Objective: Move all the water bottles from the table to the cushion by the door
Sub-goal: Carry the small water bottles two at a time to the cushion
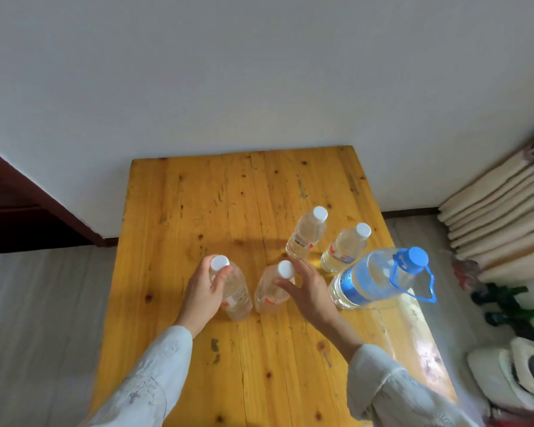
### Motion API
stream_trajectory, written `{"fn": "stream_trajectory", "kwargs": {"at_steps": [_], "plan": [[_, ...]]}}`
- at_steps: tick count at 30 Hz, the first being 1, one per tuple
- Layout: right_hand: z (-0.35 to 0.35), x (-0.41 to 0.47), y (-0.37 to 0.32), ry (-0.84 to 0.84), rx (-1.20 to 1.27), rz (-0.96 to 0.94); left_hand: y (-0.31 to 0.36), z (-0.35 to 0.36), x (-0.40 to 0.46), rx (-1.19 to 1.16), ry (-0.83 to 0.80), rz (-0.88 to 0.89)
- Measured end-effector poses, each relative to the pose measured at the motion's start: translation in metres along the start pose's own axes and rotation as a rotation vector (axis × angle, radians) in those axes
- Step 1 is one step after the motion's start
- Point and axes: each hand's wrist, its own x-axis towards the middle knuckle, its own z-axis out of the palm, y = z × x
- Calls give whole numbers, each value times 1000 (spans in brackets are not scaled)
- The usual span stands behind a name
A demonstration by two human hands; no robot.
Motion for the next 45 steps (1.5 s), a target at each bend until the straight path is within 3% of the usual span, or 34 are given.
{"fn": "stream_trajectory", "kwargs": {"at_steps": [8,13,20,29,45], "plan": [[-14,-147,0,237,150,241,16,16,-76,-73,-265,120],[-28,-252,-8,498,191,368,45,46,-134,-109,-451,281],[-51,-408,-19,872,210,489,101,111,-246,-95,-851,497],[-51,-642,-34,1330,156,662,133,189,-456,-39,-1255,750],[12,-1042,-65,1919,61,1076,110,254,-893,-66,-1927,975]]}}
